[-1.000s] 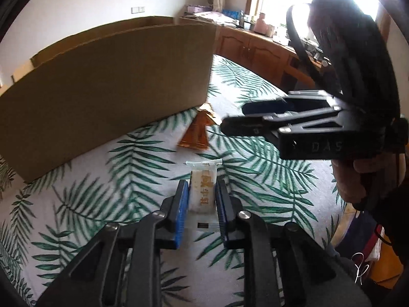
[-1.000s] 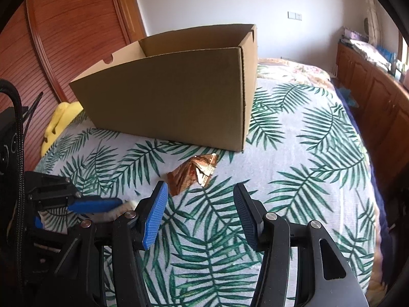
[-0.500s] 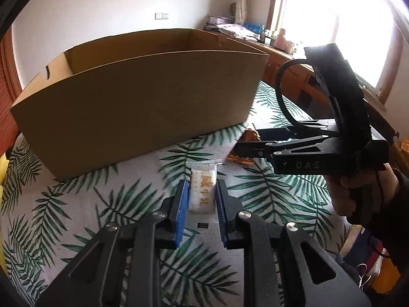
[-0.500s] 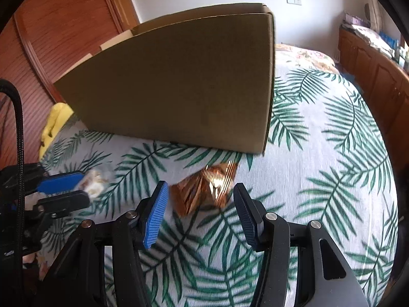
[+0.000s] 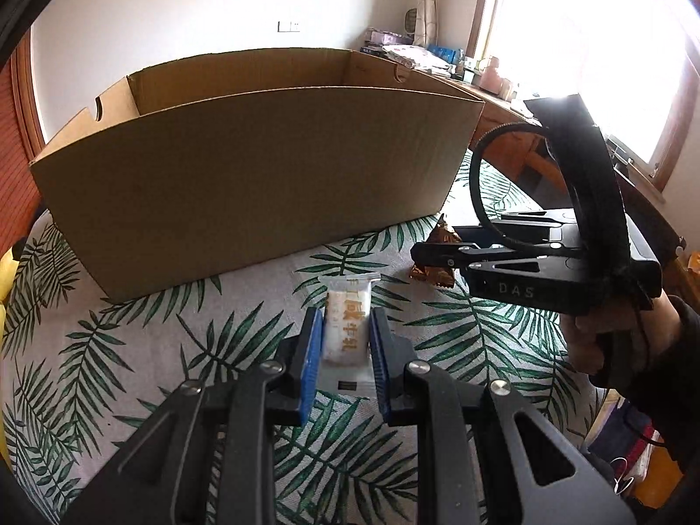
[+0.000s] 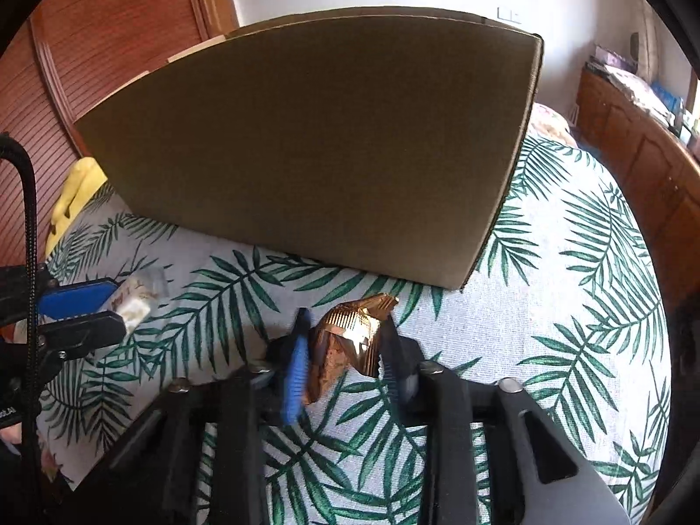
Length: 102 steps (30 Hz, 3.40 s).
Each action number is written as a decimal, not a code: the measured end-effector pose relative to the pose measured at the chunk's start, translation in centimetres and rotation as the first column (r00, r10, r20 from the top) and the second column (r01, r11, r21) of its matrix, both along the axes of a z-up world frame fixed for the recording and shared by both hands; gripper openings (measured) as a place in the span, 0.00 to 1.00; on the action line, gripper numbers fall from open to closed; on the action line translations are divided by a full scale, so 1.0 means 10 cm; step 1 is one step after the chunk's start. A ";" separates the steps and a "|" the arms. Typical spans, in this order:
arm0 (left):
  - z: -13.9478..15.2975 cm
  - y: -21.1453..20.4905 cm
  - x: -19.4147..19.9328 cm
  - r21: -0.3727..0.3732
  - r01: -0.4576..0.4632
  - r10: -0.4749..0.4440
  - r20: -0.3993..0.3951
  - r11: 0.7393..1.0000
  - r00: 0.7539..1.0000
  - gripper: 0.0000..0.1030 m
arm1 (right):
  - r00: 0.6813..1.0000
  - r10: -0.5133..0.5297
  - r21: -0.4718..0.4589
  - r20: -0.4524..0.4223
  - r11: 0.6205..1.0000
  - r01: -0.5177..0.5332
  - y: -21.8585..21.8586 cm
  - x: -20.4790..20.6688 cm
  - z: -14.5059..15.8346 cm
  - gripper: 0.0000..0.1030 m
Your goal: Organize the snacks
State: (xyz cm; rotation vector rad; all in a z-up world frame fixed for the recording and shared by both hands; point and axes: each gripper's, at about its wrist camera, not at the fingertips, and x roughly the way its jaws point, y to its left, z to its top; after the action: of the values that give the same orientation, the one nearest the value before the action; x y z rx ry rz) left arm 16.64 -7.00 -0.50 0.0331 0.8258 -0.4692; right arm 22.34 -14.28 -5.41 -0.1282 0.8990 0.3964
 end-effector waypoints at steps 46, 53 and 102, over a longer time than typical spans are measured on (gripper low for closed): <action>0.93 0.41 0.67 -0.046 -0.096 0.104 0.233 0.994 0.967 0.18 | 0.947 0.088 0.076 0.308 0.990 -0.116 0.12 -0.03 1.27 0.25; 0.83 0.48 0.93 -0.038 -0.120 0.125 0.225 0.992 0.966 0.18 | 0.940 0.104 0.063 0.326 0.989 -0.131 0.28 0.18 1.27 0.25; 1.01 0.45 0.28 0.021 -0.205 0.193 0.261 0.978 0.946 0.47 | 0.941 0.002 0.075 0.338 0.997 -0.029 0.15 -0.30 1.36 0.47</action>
State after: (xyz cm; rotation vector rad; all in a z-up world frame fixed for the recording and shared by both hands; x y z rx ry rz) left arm 19.48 -2.51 9.59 0.0529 0.5762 -0.2469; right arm 19.39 -12.73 8.16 -0.1259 0.5421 0.4091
